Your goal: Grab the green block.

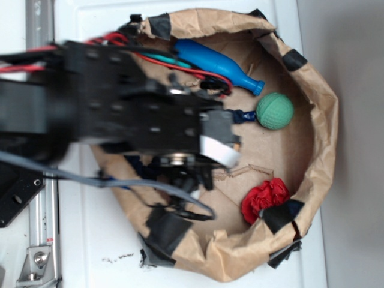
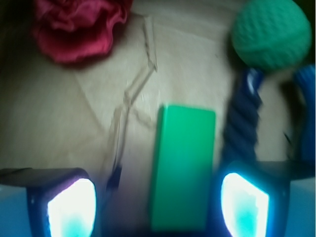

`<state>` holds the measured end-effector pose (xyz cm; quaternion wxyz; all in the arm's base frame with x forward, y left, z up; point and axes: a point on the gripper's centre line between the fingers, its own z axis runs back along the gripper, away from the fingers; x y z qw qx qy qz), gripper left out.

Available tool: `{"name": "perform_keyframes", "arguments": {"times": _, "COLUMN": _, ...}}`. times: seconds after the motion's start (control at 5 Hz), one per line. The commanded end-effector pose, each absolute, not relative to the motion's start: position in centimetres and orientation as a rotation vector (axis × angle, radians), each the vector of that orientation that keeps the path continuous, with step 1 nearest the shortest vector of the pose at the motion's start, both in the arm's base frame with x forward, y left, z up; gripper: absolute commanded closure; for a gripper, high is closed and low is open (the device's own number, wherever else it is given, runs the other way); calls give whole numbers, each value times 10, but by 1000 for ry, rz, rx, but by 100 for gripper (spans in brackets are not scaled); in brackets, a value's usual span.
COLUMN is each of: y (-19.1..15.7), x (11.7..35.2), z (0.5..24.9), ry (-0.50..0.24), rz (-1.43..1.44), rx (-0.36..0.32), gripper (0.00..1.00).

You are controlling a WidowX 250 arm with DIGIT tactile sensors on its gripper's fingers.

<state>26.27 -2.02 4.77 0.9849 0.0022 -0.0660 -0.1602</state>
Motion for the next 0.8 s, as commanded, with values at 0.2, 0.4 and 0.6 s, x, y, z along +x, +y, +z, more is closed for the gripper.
{"name": "perform_keyframes", "arguments": {"times": 0.2, "y": -12, "x": 281, "z": 6, "ry": -61, "rz": -368, "rx": 148, "gripper": 0}}
{"name": "perform_keyframes", "arguments": {"times": 0.4, "y": -2, "x": 281, "z": -2, "ry": -33, "rz": -347, "rx": 161, "gripper": 0}}
{"name": "perform_keyframes", "arguments": {"times": 0.6, "y": 9, "x": 277, "z": -9, "ry": -13, "rz": -326, "rx": 160, "gripper": 0}}
